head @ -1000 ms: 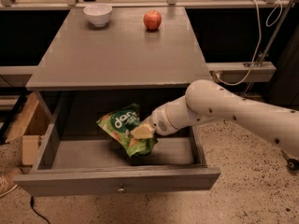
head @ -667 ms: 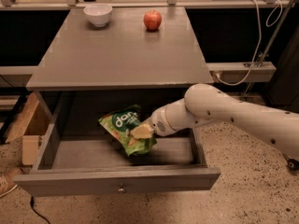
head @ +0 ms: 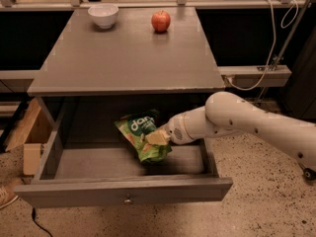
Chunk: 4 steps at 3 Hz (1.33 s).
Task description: Place green rice chip bag into top drawer
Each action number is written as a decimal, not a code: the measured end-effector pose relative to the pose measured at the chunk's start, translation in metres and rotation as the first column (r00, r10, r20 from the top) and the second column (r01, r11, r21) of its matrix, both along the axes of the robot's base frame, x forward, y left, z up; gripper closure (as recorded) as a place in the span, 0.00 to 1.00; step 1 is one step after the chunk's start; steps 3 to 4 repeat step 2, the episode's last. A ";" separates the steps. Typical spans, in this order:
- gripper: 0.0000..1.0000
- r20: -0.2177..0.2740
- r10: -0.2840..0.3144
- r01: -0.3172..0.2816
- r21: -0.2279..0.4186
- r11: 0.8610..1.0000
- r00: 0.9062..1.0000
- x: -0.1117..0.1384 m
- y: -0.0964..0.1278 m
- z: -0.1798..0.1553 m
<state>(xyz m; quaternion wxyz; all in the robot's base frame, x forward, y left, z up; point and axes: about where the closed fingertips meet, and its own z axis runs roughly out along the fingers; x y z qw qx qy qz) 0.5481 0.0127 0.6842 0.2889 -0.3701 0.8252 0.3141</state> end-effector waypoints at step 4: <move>0.00 0.060 -0.126 0.122 0.067 0.990 0.990 0.000 -0.069 0.036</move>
Offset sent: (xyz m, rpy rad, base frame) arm 0.0006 -0.1201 0.0624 0.0925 -0.1144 -0.2087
